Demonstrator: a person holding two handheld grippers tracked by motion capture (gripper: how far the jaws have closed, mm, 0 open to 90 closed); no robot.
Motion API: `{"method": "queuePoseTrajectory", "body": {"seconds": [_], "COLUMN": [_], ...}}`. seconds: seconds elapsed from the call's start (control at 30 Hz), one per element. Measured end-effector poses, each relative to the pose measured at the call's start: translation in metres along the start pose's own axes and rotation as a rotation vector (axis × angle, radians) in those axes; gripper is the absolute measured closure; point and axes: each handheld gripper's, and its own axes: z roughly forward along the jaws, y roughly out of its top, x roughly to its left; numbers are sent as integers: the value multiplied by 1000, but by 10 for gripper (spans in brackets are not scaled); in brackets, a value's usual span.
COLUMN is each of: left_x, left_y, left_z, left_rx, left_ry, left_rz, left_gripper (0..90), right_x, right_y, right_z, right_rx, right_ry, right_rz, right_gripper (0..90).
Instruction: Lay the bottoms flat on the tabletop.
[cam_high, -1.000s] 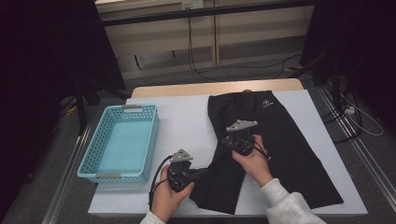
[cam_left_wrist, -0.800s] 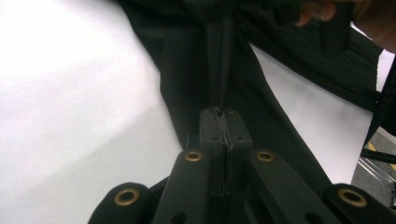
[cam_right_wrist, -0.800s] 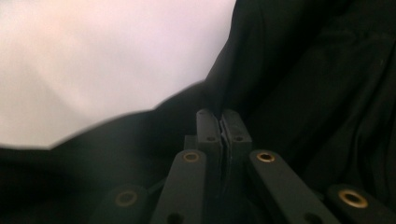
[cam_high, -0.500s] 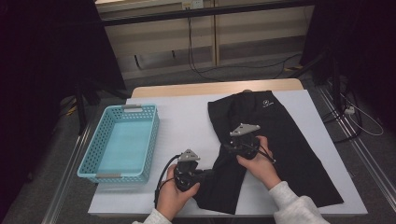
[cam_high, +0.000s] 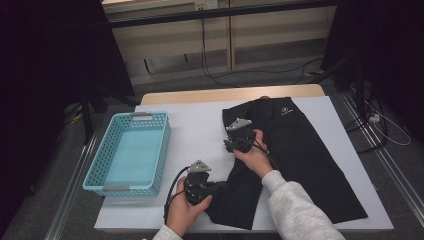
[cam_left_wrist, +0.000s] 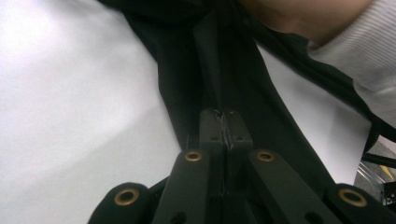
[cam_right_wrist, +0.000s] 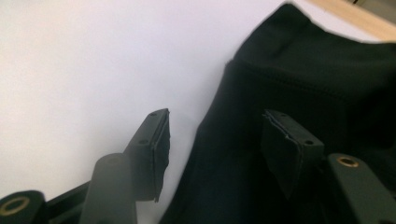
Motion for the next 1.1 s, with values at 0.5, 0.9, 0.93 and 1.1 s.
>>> {"method": "queuePoseTrajectory", "body": {"seconds": [0.5, 0.9, 0.93, 1.1], "left_x": [1, -15, -16, -21], "left_y": [1, 15, 16, 22], "left_z": [-4, -8, -7, -5], "left_rx": [-14, -68, -72, -77], "left_ry": [-2, -57, -65, -93], "left_rz": [14, 49, 45, 52], "left_gripper": [888, 889, 889, 890], "right_x": [-25, -59, -62, -75], "right_y": [-1, 14, 14, 13], "right_z": [1, -45, -47, -59], "right_rx": [9, -137, -139, -161], "right_ry": [72, 122, 117, 114], "right_rz": [112, 230, 232, 259], "right_gripper": [900, 900, 900, 900]}}
